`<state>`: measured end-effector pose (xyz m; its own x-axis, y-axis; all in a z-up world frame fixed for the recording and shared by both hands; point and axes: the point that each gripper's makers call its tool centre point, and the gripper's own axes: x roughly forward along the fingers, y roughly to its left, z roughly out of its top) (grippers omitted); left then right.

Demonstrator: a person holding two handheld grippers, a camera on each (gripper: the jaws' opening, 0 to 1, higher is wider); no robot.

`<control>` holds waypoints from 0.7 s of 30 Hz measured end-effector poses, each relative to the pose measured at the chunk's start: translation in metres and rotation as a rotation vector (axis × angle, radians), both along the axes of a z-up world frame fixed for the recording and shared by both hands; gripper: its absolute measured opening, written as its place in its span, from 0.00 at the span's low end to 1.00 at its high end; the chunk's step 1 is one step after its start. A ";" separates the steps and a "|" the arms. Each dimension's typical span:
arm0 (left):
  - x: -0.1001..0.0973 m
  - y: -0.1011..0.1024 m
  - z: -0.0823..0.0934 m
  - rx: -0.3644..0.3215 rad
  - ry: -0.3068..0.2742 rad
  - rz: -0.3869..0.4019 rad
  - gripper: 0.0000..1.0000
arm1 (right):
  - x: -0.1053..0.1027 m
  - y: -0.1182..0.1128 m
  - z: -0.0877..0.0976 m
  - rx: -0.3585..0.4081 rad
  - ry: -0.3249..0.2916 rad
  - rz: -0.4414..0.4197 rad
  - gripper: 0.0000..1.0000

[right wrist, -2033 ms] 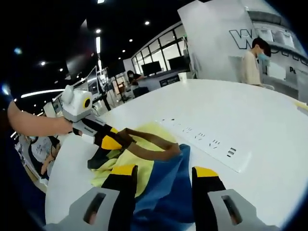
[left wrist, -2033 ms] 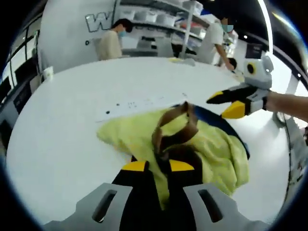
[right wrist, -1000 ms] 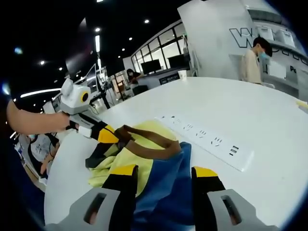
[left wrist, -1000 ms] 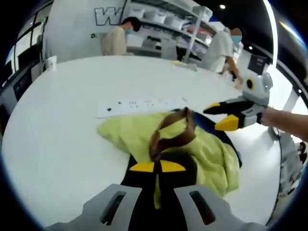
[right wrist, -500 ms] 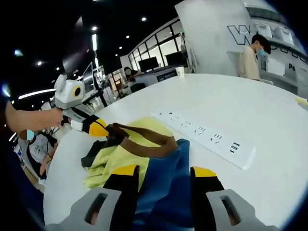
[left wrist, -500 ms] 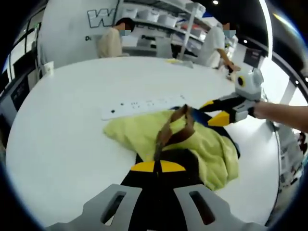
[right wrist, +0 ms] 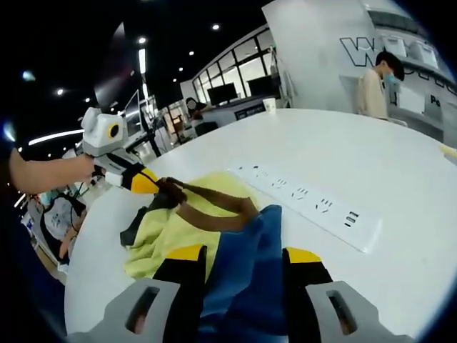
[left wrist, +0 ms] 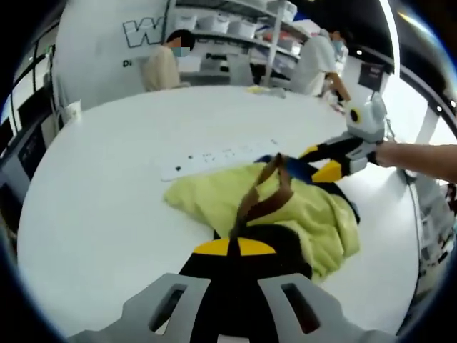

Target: Fold the garment on the visible template until the final outline fits inside the template.

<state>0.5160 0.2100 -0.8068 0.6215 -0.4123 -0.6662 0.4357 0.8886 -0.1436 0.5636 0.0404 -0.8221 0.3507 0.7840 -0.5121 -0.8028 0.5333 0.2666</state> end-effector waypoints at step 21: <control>0.012 -0.013 -0.010 -0.030 -0.018 0.069 0.26 | -0.011 0.011 -0.011 -0.029 0.051 0.020 0.15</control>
<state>0.5280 0.1974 -0.8172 0.6607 -0.3878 -0.6427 0.3765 0.9119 -0.1632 0.5522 0.0513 -0.8326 0.3085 0.7752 -0.5512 -0.7990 0.5256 0.2921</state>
